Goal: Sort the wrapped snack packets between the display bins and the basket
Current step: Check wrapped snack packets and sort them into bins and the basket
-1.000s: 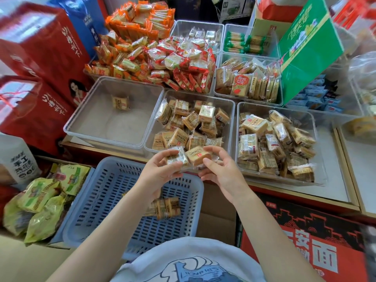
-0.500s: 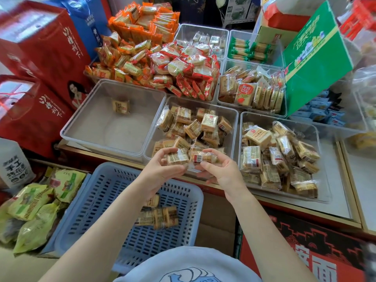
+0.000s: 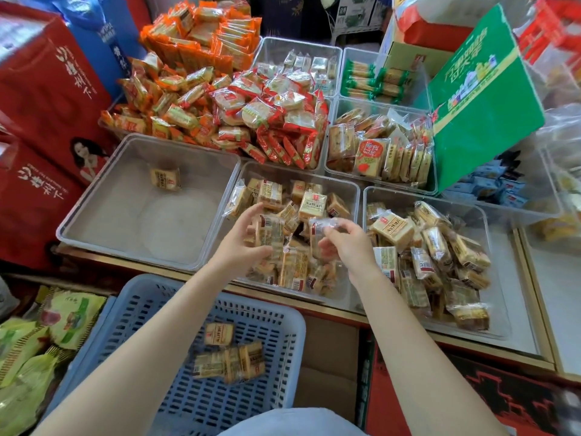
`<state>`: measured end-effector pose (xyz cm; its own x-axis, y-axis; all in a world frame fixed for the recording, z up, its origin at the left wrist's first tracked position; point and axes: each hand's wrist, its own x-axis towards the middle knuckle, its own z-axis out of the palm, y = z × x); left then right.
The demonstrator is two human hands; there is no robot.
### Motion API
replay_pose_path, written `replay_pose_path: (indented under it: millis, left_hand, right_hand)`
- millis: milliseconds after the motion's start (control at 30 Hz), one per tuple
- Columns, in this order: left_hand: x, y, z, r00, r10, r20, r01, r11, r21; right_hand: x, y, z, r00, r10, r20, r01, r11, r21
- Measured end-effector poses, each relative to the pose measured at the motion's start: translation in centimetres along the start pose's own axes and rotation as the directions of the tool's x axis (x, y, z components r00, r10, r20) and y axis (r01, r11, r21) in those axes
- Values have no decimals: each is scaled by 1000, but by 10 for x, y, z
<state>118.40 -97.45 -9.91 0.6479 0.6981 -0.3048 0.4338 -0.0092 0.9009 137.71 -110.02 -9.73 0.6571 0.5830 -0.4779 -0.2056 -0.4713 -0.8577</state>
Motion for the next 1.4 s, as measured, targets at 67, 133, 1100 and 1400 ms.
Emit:
replay_pose_path:
  millis: [67,133,1100,1400]
  left_hand:
    - [13,0,5,998,34,-61,-23,984,174]
    - [25,-8,10,986,80,-144,9,845,534]
    - [34,-41,12,998,67,14,-54,643,764]
    - [18,-86,-125,889,217,-403,133,720,681]
  right_hand:
    - [10,4,6,997,-48,-52,42,992,-116]
    - [12,12,12,975,-196,-100,153,930,-334]
    - [37,20,59,936,-312,166,301,460,-835]
    - [22,-40,166,789,-489,371,611,564,-556]
